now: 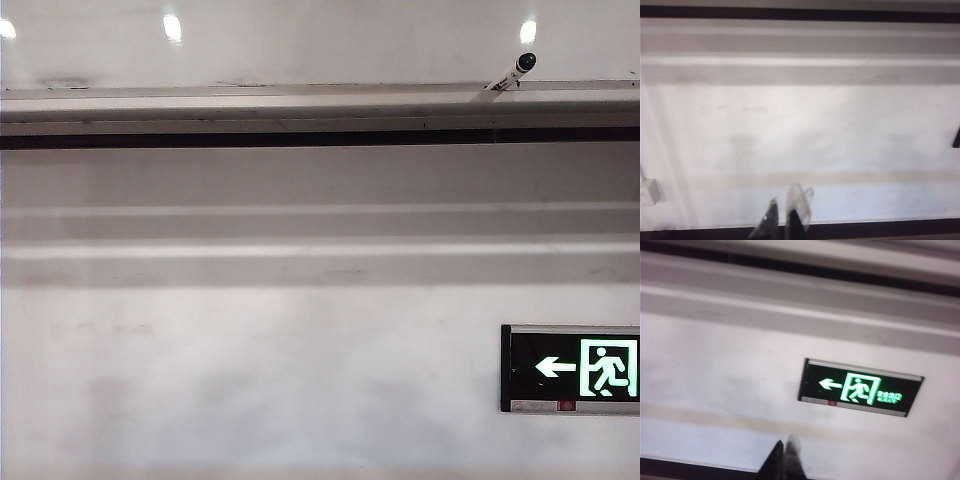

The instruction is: Wipe the whiteboard clean using the black magnetic whiteboard eraser attached to the whiteboard.

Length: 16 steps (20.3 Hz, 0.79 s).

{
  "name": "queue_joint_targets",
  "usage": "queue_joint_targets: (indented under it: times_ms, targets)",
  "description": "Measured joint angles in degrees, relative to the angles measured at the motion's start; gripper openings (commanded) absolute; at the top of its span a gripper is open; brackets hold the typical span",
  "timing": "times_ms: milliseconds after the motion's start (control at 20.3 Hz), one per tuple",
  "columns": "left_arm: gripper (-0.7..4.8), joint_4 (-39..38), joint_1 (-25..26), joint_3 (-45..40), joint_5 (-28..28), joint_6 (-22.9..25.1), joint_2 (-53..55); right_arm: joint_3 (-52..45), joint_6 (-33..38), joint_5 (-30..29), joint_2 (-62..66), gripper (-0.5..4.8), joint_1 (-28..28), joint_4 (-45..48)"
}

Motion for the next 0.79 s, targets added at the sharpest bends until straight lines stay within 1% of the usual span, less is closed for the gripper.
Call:
queue_joint_targets:
  times_ms: [296,790]
  targets:
    - [0.26,0.0,0.0,0.0,0.0,0.0,0.0,0.0,1.3,0.7,0.0,0.0,-1.5,0.0]
    - [0.26,0.0,0.0,0.0,0.0,0.0,0.0,0.0,1.3,1.0,0.0,0.0,-1.5,0.0]
